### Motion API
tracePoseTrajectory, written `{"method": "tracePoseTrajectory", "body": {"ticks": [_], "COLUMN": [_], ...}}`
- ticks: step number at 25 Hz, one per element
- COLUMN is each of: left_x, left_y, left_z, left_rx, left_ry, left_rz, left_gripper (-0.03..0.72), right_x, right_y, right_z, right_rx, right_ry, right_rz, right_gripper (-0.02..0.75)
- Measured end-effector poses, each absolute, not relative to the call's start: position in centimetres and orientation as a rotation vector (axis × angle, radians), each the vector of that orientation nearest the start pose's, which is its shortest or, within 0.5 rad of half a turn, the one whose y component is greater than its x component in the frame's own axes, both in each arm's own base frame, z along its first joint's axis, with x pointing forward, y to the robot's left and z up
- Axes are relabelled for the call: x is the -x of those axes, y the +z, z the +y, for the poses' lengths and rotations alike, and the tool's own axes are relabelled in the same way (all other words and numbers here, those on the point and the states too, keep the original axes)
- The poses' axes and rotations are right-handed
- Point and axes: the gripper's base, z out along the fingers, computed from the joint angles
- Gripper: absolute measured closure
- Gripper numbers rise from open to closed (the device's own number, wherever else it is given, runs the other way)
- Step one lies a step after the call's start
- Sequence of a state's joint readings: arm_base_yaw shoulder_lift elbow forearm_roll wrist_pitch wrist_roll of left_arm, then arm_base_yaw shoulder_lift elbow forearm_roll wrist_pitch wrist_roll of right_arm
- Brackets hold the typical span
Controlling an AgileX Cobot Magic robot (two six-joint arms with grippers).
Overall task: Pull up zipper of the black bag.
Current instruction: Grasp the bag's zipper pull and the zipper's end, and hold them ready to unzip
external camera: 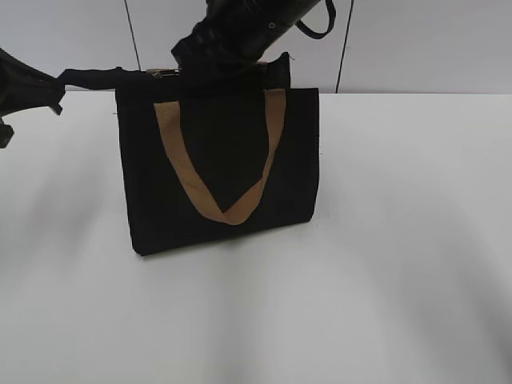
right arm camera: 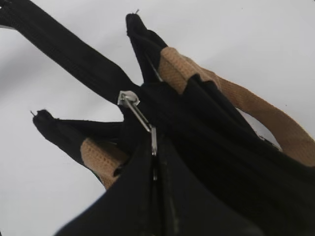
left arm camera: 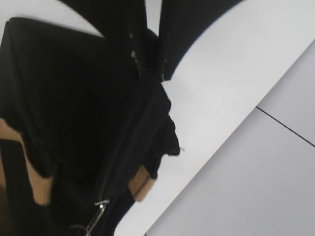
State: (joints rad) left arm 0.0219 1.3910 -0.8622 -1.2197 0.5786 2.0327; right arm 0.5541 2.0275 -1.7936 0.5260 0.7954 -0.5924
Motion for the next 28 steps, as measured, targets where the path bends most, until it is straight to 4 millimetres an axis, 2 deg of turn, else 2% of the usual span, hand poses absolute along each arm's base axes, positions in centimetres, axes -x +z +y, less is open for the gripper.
{"method": "tracePoseTrajectory", "body": {"ticks": [7, 12, 18, 24, 28], "left_x": [-28.5, -28.6, -28.4, -28.4, -28.3], "left_y": [27.1, 26.9, 26.5, 26.4, 26.4], "left_z": [-4.0, -3.7, -3.4, -3.4, -3.5], "left_rx": [-1.132, -1.133, -1.152, -1.147, -1.153], "left_ry": [-0.082, -0.043, -0.029, -0.037, -0.055], "left_rz": [1.827, 1.849, 1.91, 1.921, 1.918], "left_gripper": [0.664, 0.664, 0.664, 0.664, 0.664], "right_x": [-38.4, -39.5, -40.1, -41.3, -41.5], "right_y": [27.8, 27.4, 27.6, 27.3, 27.3], "right_z": [26.1, 24.0, 22.4, 19.4, 18.7], "right_rx": [1.069, 1.083, 1.058, 1.018, 0.995], "right_ry": [0.564, 0.45, 0.416, 0.297, 0.294], "right_rz": [2.236, 2.273, 2.296, 2.361, 2.378], "right_gripper": [0.753, 0.753, 0.753, 0.753, 0.753]}}
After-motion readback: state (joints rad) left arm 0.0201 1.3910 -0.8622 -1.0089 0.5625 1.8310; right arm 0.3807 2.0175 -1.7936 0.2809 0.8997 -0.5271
